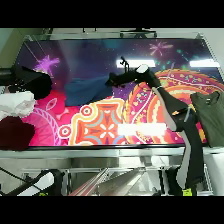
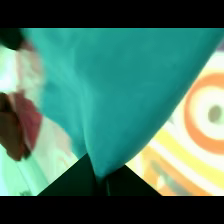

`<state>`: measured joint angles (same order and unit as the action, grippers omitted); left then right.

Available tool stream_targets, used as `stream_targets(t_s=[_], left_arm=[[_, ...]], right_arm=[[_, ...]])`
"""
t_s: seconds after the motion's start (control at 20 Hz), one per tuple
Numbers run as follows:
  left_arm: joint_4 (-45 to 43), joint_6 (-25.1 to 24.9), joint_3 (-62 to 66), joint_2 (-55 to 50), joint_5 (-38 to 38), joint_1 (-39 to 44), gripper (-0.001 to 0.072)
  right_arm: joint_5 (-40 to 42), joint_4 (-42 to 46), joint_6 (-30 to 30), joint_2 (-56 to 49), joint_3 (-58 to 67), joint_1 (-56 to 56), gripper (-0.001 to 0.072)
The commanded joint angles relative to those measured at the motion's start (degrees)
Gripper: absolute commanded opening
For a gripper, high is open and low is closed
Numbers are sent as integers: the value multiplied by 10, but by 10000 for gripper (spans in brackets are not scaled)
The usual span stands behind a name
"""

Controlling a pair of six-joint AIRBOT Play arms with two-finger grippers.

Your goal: Fold the shirts.

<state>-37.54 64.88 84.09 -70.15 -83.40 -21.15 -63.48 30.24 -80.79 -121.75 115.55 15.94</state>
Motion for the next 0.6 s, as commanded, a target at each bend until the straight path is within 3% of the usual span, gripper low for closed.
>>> stream_targets(t_s=[0.0,0.15,0.35,0.55], left_arm=[[0,1,0,0,-14,-1,20],[0,1,0,0,-33,-1,20],[0,1,0,0,-37,-1,20],[0,1,0,0,-37,-1,20]], right_arm=[[-58,66,-61,116,-2,-63,4],[-118,102,-63,237,-58,-153,4],[-116,146,-62,425,-213,-300,5],[-117,146,-46,519,-262,-435,6]])
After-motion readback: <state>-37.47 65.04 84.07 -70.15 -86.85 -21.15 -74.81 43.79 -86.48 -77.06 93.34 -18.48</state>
